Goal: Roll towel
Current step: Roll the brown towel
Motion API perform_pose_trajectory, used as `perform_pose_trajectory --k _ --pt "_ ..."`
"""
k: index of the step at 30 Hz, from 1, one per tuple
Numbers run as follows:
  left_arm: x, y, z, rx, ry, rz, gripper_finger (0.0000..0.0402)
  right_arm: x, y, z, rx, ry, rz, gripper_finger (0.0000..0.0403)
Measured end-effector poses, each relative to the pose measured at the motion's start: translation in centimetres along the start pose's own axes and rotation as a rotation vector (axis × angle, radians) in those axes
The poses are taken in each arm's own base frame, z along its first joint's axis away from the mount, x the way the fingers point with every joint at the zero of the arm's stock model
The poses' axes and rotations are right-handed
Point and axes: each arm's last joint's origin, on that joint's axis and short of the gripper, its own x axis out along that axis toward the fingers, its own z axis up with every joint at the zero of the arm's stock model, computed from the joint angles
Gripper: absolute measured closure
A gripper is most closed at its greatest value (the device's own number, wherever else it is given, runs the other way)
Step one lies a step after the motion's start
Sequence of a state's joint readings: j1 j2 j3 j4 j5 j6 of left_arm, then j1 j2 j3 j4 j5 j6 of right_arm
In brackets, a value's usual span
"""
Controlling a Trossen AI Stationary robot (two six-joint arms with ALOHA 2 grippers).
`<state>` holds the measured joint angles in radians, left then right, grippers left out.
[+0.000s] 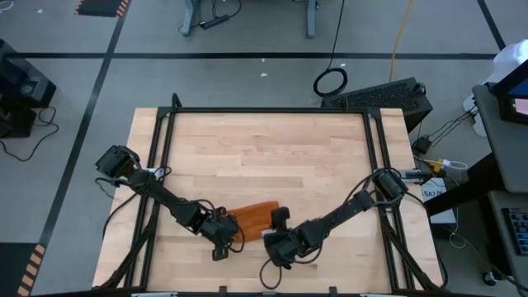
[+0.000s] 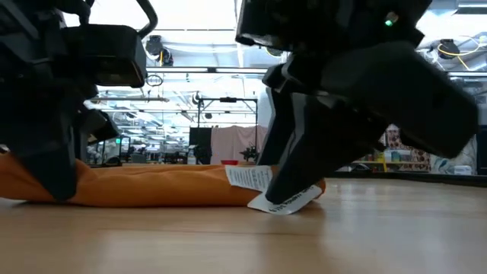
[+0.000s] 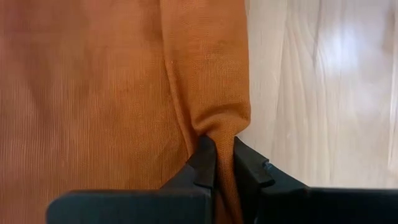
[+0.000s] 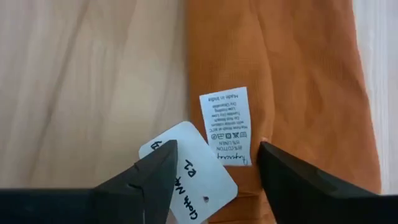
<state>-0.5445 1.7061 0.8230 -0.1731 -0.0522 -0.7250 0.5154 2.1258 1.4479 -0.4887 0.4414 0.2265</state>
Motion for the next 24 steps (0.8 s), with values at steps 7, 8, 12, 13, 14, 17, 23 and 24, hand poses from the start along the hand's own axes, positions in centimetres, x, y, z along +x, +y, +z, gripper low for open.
perform_pose_trajectory --k 7,8,12,13,14,17,23,24 --pt "0.0 -0.1 0.1 -0.001 -0.004 -0.015 0.0377 0.6 -1.2 0.1 0.071 0.034 0.034 0.0235" --pt "0.0 -0.1 0.1 0.003 -0.003 -0.016 0.0377 0.7 -1.5 0.1 0.088 0.039 0.031 0.0241" --pt "0.0 -0.3 -0.1 0.036 -0.002 -0.019 0.0377 0.9 -1.9 0.3 0.066 0.028 0.01 0.0247" --pt "0.0 -0.4 -0.2 0.042 -0.001 -0.02 0.0377 0.7 -1.8 0.3 0.044 0.021 0.002 0.0244" --pt "0.0 -0.4 -0.2 0.045 -0.001 -0.02 0.0377 0.5 -1.7 0.3 0.027 0.017 -0.007 0.0239" --pt "0.0 -0.4 -0.3 0.066 0.003 -0.019 0.0377 0.1 -1.7 0.4 -0.018 0.023 -0.046 0.0215" --pt "0.0 -0.4 -0.3 0.092 -0.003 -0.012 0.0377 0.5 -2.6 0.4 -0.047 0.049 -0.039 0.0173" --pt "0.0 -0.4 -0.3 0.093 -0.003 -0.012 0.0377 0.7 -3.0 0.5 -0.03 0.06 -0.017 0.0172"
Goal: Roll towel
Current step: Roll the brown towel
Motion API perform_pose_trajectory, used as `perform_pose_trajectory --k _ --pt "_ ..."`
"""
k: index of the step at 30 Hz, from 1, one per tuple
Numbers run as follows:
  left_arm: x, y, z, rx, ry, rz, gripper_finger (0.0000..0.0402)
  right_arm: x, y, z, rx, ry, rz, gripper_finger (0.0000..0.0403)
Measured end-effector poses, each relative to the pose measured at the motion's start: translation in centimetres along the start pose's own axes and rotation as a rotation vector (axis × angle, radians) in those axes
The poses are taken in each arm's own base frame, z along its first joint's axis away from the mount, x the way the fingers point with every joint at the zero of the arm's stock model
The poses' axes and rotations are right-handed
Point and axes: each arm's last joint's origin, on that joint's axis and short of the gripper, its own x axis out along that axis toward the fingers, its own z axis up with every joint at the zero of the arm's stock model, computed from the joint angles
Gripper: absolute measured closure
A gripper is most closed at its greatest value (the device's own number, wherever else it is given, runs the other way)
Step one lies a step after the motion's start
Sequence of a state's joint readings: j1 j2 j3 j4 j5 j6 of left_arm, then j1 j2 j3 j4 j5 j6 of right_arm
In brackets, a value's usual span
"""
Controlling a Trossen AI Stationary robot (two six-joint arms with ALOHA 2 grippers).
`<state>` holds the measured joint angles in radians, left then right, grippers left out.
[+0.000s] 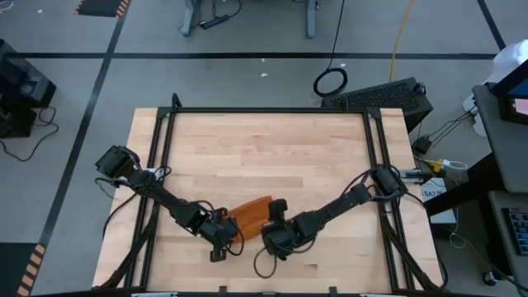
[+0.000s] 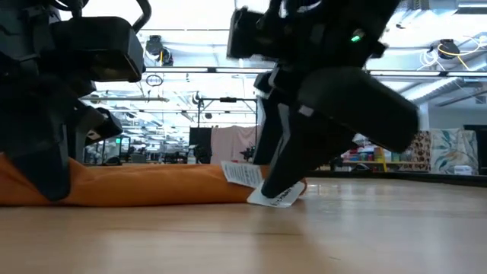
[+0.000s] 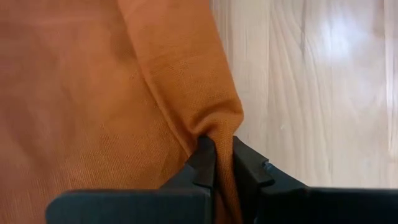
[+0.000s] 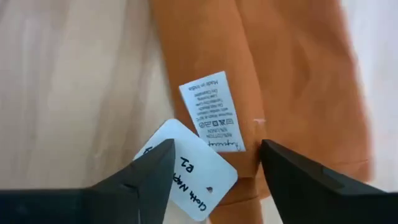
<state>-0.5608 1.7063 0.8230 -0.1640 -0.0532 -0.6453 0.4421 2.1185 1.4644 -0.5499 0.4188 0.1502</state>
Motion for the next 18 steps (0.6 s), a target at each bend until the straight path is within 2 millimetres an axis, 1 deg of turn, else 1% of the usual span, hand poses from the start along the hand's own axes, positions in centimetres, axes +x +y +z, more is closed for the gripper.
perform_pose_trajectory --k 2,4,7,10,14,18 --pt "0.0 0.0 0.0 0.005 -0.001 0.003 0.0377 0.5 -0.9 0.1 0.048 0.023 0.057 0.0182" --pt "0.0 0.0 0.0 0.008 -0.005 0.01 0.0377 0.8 -1.7 0.2 0.104 0.041 0.122 0.0202" --pt "0.0 -0.1 -0.1 0.038 -0.006 0.01 0.0377 1.4 -2.9 0.3 0.164 0.064 0.21 0.0246" --pt "0.0 -0.7 -0.3 0.103 -0.009 -0.021 0.0377 1.7 -3.6 0.4 0.194 0.073 0.295 0.0292" --pt "-0.2 -1.6 -0.9 0.133 0.003 -0.057 0.0377 1.8 -3.7 0.7 0.224 0.068 0.441 0.0348" --pt "-0.3 -2.4 -1.5 0.014 -0.001 -0.053 0.037 1.5 -2.7 0.9 0.249 0.074 0.593 0.0392"
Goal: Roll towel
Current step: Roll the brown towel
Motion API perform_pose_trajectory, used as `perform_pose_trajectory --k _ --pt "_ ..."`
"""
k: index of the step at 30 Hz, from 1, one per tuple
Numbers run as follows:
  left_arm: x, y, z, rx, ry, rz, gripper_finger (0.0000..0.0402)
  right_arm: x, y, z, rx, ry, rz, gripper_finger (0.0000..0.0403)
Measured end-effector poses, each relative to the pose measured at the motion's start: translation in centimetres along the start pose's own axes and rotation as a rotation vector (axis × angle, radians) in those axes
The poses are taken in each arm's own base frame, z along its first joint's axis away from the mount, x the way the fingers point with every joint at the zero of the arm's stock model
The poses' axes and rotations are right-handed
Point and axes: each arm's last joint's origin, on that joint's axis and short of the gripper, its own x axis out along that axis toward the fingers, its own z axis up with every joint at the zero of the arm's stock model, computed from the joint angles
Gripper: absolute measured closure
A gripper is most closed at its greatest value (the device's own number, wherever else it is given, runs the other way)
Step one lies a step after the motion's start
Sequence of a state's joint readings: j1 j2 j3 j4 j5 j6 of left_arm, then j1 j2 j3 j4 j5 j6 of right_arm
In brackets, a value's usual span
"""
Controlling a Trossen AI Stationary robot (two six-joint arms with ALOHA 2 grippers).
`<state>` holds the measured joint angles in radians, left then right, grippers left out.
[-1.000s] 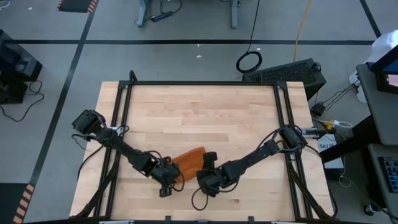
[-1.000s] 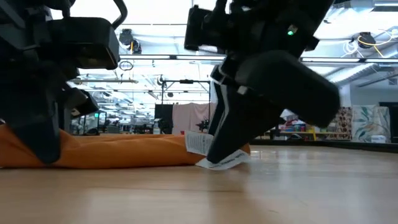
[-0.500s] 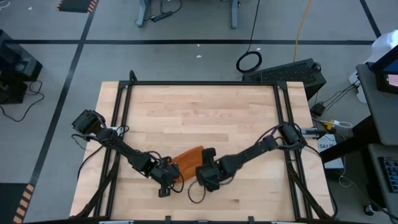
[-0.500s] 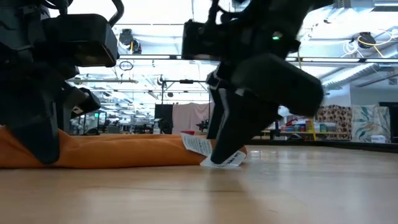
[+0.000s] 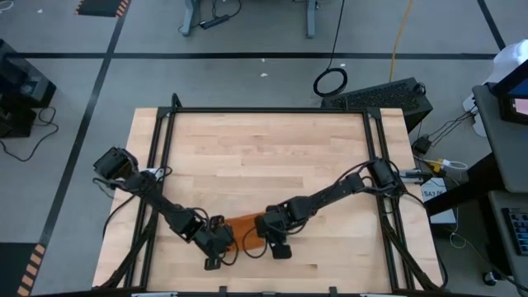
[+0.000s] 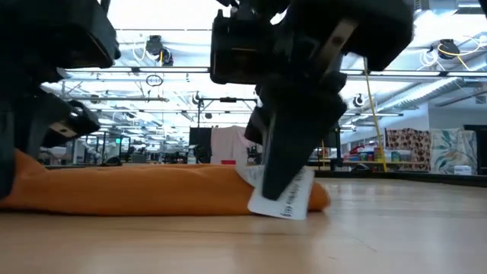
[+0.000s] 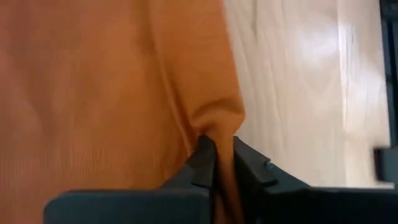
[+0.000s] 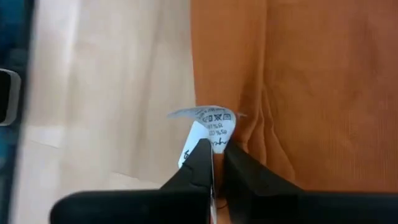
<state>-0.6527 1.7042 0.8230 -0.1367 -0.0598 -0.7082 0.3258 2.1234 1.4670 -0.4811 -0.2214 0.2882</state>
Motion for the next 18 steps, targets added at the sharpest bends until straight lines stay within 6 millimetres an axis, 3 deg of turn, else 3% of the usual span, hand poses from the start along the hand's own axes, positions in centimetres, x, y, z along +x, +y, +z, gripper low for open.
perform_pose_trajectory --k 3,13,18 --pt "-0.1 -0.8 -0.6 -0.035 -0.016 0.006 0.0336 0.2 0.6 -0.2 0.052 0.014 0.05 0.0391" --pt "-0.6 -3.8 -2.1 0.044 -0.124 0.001 0.0155 0.2 1.3 -0.1 0.192 0.051 0.203 0.0393" --pt "-1.7 -6.1 -2.6 0.151 -0.206 0.064 0.0133 0.0 0.5 0.2 0.264 0.064 0.24 0.0393"
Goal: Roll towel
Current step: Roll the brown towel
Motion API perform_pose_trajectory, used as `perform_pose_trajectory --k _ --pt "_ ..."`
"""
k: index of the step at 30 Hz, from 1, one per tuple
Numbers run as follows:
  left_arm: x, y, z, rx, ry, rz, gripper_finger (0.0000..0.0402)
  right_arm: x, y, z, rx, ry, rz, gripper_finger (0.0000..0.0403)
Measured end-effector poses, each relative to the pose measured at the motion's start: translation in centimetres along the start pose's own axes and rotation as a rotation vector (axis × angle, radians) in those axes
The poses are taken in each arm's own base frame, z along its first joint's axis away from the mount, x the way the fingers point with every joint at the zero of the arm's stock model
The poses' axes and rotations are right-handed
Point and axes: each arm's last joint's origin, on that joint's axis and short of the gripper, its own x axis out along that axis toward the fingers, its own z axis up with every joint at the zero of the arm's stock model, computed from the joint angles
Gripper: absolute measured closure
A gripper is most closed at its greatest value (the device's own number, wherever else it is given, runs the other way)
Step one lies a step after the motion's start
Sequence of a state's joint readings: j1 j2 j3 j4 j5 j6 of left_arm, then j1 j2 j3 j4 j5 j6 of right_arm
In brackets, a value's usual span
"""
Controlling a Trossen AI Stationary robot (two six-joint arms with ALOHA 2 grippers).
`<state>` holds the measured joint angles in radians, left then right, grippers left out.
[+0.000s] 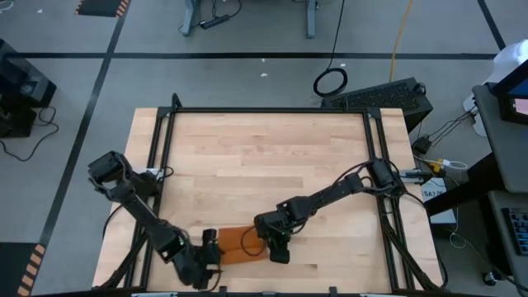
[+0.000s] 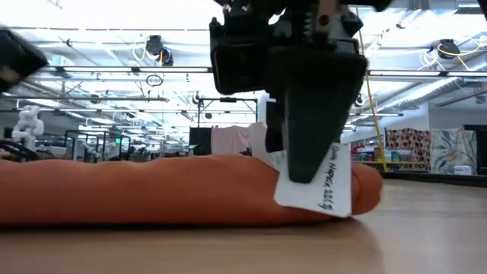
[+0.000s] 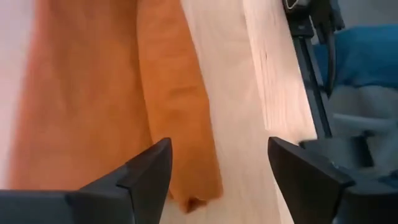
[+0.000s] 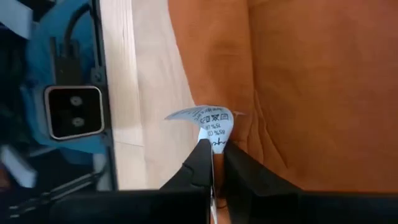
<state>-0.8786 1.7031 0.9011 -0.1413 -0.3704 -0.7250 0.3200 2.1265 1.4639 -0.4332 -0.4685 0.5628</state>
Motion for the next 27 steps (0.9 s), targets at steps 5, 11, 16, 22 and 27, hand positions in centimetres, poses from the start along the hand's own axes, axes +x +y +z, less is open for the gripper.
perform_pose_trajectory --k 5,11,16,22,27 --pt "-1.9 -2.2 0.4 0.086 -0.105 0.145 0.0132 -0.4 -0.6 0.4 0.059 0.006 0.026 0.0393" --pt "-0.7 -4.0 -0.9 0.202 -0.228 0.203 0.0132 -0.7 -1.1 0.8 0.117 -0.004 0.026 0.0394" --pt "2.3 -3.7 -2.4 0.281 -0.217 0.29 0.0132 -0.9 -1.4 0.9 0.123 -0.008 0.025 0.0394" --pt "4.2 -2.4 -3.0 0.302 -0.17 0.37 0.0133 -0.9 -1.4 0.9 0.126 0.003 0.043 0.0394" --pt "5.0 -0.9 -2.6 0.24 -0.088 0.384 0.0173 -0.9 -1.4 0.9 0.127 0.003 0.043 0.0394"
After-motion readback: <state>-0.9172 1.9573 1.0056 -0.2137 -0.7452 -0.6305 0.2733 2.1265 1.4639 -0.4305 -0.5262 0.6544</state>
